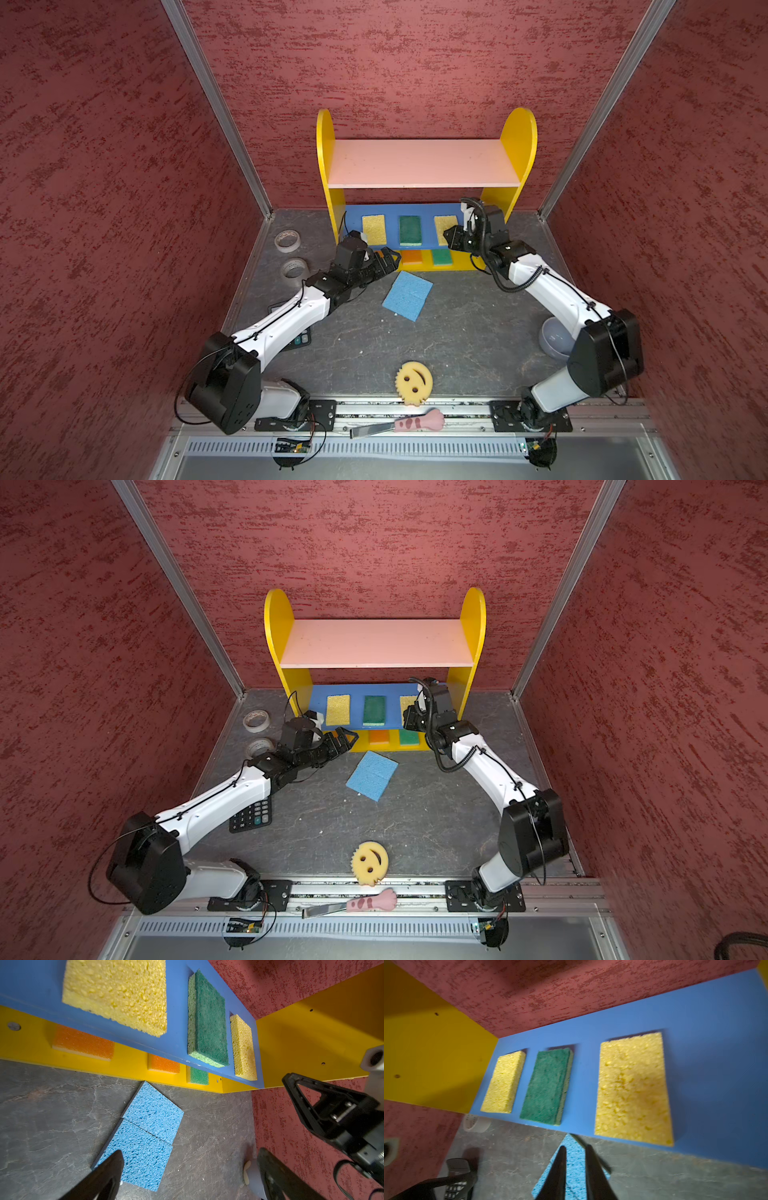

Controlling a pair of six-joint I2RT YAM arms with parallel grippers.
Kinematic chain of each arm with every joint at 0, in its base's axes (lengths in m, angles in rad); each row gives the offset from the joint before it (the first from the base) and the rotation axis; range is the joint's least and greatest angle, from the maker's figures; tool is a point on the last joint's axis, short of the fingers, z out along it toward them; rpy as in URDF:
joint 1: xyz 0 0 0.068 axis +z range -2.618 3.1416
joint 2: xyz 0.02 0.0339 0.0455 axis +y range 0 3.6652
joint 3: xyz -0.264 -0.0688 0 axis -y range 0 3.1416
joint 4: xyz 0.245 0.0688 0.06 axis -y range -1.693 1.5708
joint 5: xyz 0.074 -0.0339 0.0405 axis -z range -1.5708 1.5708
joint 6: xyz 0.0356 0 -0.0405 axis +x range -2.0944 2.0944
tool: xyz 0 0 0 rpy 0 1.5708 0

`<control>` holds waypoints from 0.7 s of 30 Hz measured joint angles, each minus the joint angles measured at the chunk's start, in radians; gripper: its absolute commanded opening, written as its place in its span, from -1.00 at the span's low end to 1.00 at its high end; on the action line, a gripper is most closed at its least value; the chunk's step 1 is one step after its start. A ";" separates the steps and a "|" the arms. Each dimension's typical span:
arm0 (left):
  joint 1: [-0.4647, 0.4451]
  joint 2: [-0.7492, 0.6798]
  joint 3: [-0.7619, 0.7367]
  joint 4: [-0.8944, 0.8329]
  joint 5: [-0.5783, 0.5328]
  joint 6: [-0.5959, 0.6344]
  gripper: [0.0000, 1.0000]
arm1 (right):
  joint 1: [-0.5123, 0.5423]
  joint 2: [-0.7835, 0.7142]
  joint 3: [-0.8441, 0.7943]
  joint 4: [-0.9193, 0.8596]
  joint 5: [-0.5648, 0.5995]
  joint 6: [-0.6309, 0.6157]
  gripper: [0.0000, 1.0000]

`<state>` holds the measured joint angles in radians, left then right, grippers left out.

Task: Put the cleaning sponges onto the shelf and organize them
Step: 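Move the right gripper down to the blue sponge on the table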

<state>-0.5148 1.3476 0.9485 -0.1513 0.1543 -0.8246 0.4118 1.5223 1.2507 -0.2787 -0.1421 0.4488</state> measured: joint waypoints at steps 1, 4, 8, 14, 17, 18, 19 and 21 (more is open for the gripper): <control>0.002 -0.007 -0.001 -0.005 0.000 0.004 0.96 | 0.027 -0.017 -0.024 0.006 0.009 0.015 -0.18; 0.008 -0.047 -0.024 -0.012 0.001 0.019 0.81 | 0.130 -0.061 -0.126 0.040 0.067 0.066 0.03; 0.029 -0.100 -0.082 -0.025 0.001 0.032 0.57 | 0.238 -0.125 -0.322 0.117 0.118 0.180 0.18; 0.068 -0.116 -0.152 -0.044 0.002 0.030 0.63 | 0.261 -0.122 -0.520 0.190 0.152 0.340 0.32; 0.077 -0.115 -0.171 -0.042 0.009 0.033 0.40 | 0.261 -0.110 -0.569 0.237 0.154 0.396 0.33; 0.078 -0.113 -0.176 -0.036 0.014 0.035 0.27 | 0.261 -0.101 -0.576 0.253 0.154 0.412 0.33; 0.078 -0.109 -0.180 -0.029 0.022 0.034 0.17 | 0.261 -0.092 -0.577 0.267 0.153 0.423 0.33; 0.080 -0.097 -0.187 -0.011 0.031 0.034 0.05 | 0.261 -0.063 -0.575 0.308 0.148 0.443 0.33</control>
<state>-0.4347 1.2510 0.7616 -0.1619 0.1852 -0.7902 0.6727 1.4597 0.6762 0.0292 0.0059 0.8913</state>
